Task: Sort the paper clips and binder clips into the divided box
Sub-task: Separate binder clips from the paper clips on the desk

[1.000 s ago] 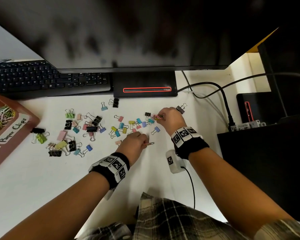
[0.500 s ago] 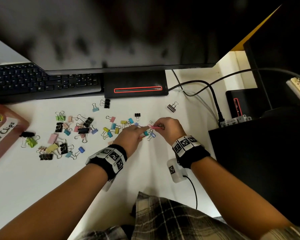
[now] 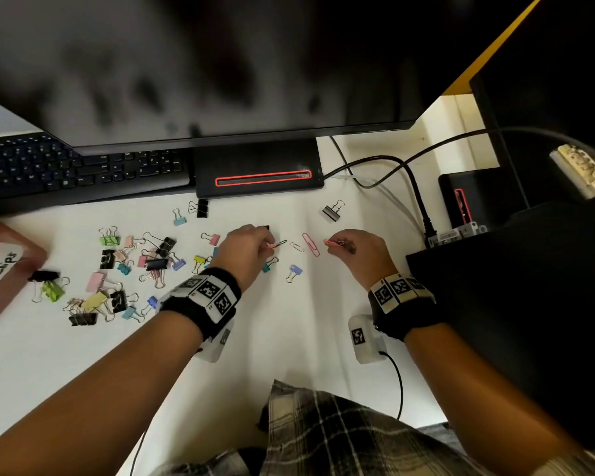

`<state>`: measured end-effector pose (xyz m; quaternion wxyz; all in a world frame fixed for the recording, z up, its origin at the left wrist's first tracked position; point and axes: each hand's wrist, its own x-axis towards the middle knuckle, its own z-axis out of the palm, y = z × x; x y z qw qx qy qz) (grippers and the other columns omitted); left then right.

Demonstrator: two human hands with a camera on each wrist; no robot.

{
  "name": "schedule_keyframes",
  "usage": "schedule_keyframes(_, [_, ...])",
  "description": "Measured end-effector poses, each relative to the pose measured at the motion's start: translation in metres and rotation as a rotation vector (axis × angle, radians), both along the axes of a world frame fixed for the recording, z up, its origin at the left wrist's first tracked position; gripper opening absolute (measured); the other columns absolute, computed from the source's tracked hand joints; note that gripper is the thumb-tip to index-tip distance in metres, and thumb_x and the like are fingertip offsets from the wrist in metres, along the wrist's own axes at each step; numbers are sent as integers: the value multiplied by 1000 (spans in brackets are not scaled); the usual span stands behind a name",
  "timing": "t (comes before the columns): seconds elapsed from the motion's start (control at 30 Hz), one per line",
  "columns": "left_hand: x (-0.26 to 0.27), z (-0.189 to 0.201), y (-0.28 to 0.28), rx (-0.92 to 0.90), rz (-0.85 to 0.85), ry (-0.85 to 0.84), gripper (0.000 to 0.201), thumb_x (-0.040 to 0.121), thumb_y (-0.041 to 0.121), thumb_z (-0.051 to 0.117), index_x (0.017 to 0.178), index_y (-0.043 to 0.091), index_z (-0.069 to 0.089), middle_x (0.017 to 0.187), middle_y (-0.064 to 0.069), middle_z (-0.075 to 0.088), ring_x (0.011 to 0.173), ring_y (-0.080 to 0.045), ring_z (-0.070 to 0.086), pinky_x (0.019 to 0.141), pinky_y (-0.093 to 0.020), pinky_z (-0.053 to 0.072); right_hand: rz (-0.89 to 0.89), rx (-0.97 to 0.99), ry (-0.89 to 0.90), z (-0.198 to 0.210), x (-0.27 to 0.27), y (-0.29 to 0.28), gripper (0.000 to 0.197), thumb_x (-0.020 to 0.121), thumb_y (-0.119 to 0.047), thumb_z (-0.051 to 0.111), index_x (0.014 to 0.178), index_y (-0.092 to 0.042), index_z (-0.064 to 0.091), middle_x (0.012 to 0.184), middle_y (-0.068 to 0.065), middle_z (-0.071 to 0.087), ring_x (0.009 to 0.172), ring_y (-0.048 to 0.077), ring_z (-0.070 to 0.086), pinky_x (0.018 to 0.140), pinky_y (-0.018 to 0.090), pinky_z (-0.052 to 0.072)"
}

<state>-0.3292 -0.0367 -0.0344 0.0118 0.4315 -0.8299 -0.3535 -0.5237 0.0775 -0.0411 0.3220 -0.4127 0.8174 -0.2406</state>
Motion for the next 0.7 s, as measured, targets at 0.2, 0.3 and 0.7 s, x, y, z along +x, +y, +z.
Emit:
schedule_keyframes(0.2, [23,-4,-17,49,20,-110,7,82,18,65,89,15,66,88,-6,66,78,-18,57,72,-23,38,28,-12,-22,-1,8,-2,16,79,-18,72,93,-11,71,90,8,73,82,21,66,81,35,54])
schedule_keyframes(0.3, [35,-8,-11,-18,-25,-121,13,78,15,69,92,18,70,85,-5,68,83,-22,58,76,-27,43,29,-29,-27,-4,16,-12,15,79,-15,72,92,-8,72,89,12,71,82,25,65,79,32,52])
schedule_keyframes(0.7, [20,-12,0,-127,-18,-166,7,80,15,67,81,9,63,82,-11,64,78,-33,58,94,-45,39,42,54,55,-11,30,-36,12,82,-14,67,90,-6,71,98,15,65,87,29,63,82,33,50])
